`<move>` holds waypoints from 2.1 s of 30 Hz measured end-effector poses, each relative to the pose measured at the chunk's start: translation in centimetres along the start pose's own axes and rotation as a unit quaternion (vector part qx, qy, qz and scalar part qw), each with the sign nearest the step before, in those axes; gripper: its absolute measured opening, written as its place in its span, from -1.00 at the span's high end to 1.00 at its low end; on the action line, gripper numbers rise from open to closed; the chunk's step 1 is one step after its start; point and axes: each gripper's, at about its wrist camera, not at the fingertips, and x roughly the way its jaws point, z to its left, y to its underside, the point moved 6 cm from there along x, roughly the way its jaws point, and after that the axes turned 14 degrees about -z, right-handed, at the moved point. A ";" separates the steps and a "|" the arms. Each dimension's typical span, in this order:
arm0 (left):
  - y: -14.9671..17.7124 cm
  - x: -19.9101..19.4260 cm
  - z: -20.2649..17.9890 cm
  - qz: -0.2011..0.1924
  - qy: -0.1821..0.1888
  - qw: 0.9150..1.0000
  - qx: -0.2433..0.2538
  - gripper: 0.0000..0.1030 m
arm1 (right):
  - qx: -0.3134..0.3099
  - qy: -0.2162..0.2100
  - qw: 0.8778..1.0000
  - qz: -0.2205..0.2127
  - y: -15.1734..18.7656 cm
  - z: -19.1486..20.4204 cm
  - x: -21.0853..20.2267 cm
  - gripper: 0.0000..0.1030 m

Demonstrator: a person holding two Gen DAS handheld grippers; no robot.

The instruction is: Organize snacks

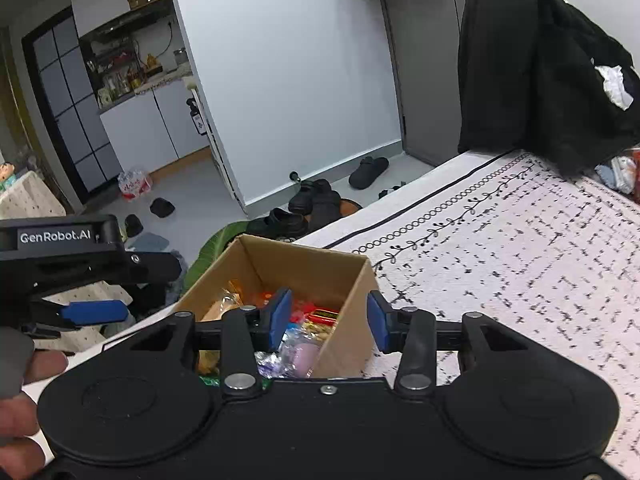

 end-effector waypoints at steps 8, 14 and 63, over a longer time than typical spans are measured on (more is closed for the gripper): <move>0.4 -2.3 -0.1 0.025 0.006 1.000 0.006 -0.65 | 0.020 0.030 0.999 0.017 -0.5 -0.9 -2.8 0.07; 0.5 -5.1 -0.4 0.020 0.019 1.000 0.014 -0.79 | 0.030 0.046 0.998 0.021 -0.7 -0.5 -5.6 -0.05; -0.3 -26.6 -0.6 -0.035 0.109 0.986 0.122 -1.00 | 0.071 0.109 0.991 -0.023 -2.5 3.7 -27.9 -1.00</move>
